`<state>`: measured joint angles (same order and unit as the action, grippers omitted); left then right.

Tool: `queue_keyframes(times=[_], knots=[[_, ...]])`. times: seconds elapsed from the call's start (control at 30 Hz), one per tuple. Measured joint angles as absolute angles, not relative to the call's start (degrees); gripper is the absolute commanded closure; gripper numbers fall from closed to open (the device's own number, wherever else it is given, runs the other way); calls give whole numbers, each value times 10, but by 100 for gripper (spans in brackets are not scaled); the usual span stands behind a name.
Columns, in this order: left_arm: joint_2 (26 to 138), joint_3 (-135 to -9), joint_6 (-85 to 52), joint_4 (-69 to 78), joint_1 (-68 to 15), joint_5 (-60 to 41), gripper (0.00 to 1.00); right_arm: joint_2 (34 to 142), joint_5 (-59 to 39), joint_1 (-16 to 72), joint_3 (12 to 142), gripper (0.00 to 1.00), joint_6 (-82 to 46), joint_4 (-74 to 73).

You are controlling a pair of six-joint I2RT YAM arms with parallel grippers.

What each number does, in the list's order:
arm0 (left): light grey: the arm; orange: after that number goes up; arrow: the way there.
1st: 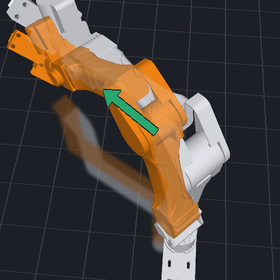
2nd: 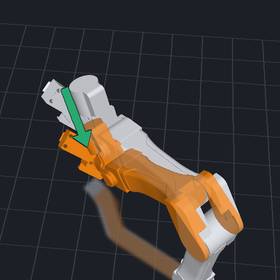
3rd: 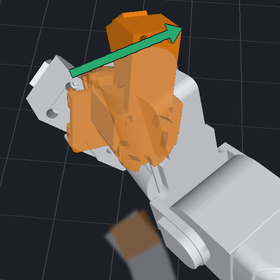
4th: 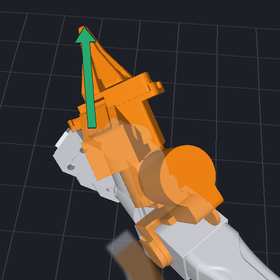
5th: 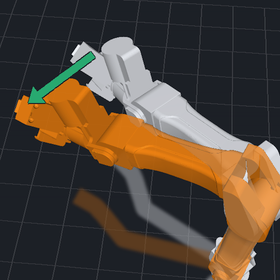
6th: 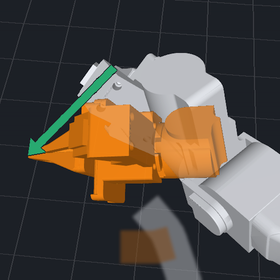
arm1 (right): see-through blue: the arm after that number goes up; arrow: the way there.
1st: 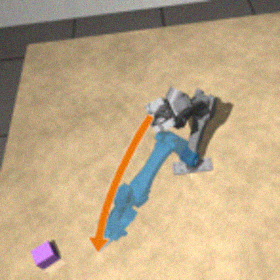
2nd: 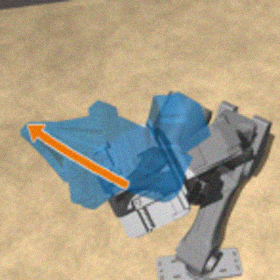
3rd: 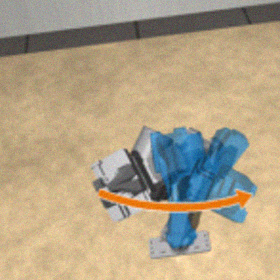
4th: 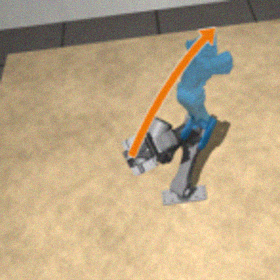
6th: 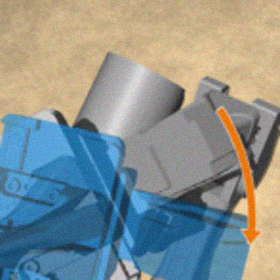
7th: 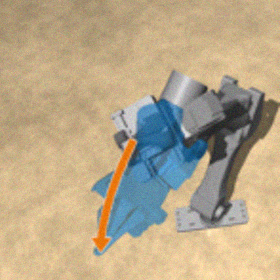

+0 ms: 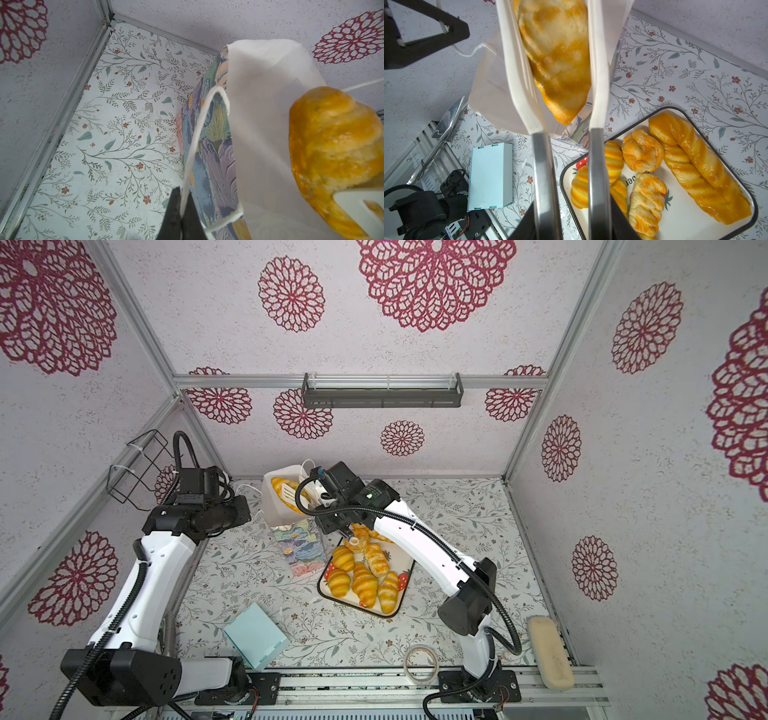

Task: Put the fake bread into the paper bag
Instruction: 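Lower the croissant into the bag opening held by the left gripper, then open the tongs to drop the croissant into the bag, then withdraw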

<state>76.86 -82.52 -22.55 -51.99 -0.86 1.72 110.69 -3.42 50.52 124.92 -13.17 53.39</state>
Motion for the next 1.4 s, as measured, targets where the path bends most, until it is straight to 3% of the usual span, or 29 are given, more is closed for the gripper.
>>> queue_keyframes(times=[0.13,0.57,1.4], knots=[[768,-825,-225,-517,-9,14,100,1113,-35,504,1260,49,-135,534],[767,-825,-226,-517,-9,7,100,1128,-40,499,1301,42,-134,536],[767,-825,-228,-517,-14,4,100,1115,-44,494,1312,48,-135,540]])
